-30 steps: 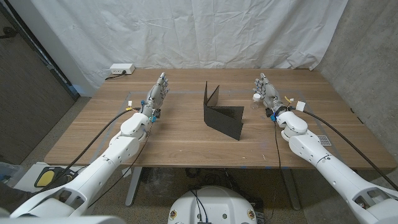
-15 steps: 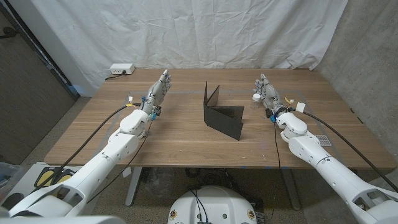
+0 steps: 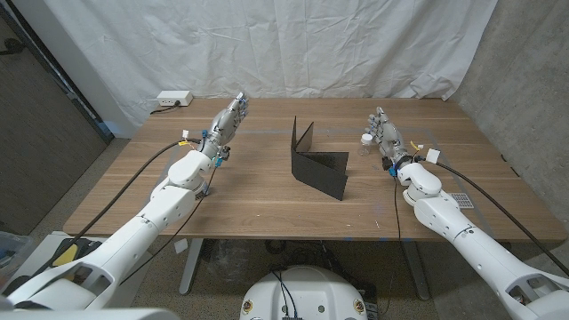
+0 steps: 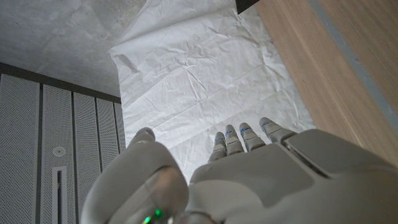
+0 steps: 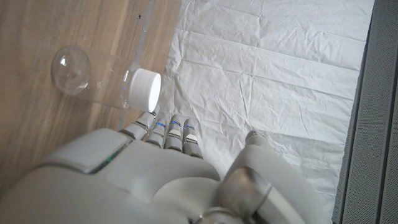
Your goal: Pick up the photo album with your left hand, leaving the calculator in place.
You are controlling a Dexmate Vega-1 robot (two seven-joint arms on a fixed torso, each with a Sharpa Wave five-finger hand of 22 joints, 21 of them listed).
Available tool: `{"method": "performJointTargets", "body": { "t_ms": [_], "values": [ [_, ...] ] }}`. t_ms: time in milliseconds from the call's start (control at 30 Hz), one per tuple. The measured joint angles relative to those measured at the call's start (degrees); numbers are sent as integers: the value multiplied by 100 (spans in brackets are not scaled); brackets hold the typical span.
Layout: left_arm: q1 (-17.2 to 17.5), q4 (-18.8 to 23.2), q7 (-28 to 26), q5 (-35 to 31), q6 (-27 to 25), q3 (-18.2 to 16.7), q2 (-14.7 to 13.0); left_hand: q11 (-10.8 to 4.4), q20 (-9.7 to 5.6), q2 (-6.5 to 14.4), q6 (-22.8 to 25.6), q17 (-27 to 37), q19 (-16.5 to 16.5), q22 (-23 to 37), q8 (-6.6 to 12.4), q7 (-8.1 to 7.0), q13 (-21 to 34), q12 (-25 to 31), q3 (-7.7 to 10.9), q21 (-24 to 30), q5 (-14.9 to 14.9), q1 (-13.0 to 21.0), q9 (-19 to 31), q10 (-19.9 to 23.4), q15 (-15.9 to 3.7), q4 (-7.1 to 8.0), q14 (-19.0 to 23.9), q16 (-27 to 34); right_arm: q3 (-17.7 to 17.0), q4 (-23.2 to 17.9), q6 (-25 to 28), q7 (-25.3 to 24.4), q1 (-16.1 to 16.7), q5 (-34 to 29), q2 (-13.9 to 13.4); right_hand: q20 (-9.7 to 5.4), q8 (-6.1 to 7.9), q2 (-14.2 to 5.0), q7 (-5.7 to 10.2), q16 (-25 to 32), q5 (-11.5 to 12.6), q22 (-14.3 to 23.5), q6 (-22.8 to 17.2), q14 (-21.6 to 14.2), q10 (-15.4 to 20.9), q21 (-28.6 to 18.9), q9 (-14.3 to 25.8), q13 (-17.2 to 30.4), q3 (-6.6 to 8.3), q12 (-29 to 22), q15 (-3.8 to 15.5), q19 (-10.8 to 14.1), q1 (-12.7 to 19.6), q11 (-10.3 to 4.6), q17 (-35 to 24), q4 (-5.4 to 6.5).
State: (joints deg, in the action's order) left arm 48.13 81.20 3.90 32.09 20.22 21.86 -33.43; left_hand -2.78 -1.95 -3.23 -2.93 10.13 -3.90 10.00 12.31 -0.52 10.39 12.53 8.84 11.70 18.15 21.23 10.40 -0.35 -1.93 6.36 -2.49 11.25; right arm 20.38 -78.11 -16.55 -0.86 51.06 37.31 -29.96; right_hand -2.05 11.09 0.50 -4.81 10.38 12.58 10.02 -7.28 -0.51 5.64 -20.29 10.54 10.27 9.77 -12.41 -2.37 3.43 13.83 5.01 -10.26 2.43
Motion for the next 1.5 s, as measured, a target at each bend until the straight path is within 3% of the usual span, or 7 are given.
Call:
{"method": "performJointTargets", "body": {
  "t_ms": [700, 1033, 1500],
  "values": [
    [144, 170, 163, -293, 621, -84, -151, -30, -19, 7, 173, 1, 87, 0, 21, 11, 7, 0, -23, 0, 30, 53, 1, 174, -14, -22, 107, -1, -3, -50, -80, -109, 9, -68, 59, -1, 0, -30, 0, 8, 0, -1, 0, 0, 0, 39, 0, -1, 21, 0, 0, 42, 30, 0, 1, -21],
    [50, -125, 291, -533, 1116, -41, -129, -62, 10, -68, 235, 1, 174, -1, 21, -51, 16, 21, -71, 0, 29, 128, 1, 289, 19, -70, 202, -1, -12, -91, -85, -160, 31, -70, 61, 0, 0, -30, 0, 43, 0, -1, 1, -66, -1, 38, -1, -1, 21, 0, -23, 165, 30, 0, 1, -21],
    [89, -146, 297, -787, 1539, -22, -127, -122, -9, -143, 308, 1, 194, -7, 20, -60, 16, 45, -91, 0, 72, 203, 1, 348, 26, -143, 271, -1, -14, -93, -81, -178, 18, -73, 90, 0, 0, -30, 0, 43, 0, -2, 1, -72, -1, 59, -1, -1, 21, 0, -30, 164, 30, 0, 1, -21]
  ]
}}
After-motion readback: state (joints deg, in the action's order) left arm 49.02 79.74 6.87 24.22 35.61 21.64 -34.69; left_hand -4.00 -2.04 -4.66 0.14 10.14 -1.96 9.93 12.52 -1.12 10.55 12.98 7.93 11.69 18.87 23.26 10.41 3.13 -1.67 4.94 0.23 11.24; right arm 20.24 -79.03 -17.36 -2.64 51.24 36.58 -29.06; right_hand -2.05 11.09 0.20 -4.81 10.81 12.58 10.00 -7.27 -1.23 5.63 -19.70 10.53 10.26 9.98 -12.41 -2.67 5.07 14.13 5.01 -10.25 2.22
